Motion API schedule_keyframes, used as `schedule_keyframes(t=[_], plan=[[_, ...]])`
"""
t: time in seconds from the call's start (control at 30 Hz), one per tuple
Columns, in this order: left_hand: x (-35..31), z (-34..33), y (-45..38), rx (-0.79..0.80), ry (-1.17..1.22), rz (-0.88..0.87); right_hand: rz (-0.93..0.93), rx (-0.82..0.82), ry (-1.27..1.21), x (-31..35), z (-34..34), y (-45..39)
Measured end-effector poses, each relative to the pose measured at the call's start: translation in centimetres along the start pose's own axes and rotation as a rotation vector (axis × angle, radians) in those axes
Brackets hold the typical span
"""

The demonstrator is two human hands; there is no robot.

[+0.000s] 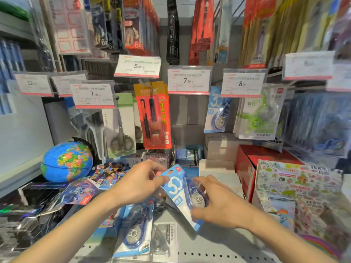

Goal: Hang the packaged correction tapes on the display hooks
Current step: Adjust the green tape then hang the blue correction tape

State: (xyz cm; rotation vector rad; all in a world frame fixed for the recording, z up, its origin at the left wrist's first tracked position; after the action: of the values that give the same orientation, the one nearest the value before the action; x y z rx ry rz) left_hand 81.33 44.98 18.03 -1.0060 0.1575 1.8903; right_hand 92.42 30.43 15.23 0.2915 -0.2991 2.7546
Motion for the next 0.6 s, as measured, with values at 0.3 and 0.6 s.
schedule_keyframes(t=[0.3,0.6], plan=[[-10.4,-1.1,-3.7,-0.136,-0.115,-0.441,-0.057,-0.446,0.042,-4.7,7.9,2.3],[-20.0,-1.1,-3.7,-0.336,-0.469,-0.871,-0.181,-0.739,-0.011,-9.2,12.9,4.3]])
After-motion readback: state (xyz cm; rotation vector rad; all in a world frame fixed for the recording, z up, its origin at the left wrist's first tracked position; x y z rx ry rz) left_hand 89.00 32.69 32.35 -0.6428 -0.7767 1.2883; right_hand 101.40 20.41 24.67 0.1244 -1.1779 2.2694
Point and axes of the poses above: each hand's wrist, its own y-axis away from the middle knuckle, its own z-axis out of the back of the hand, x = y × z, the point moved 9 cm from there along -y, towards the middle knuckle, and after that the axes turned 11 degrees about y, right-handed, at the moved point
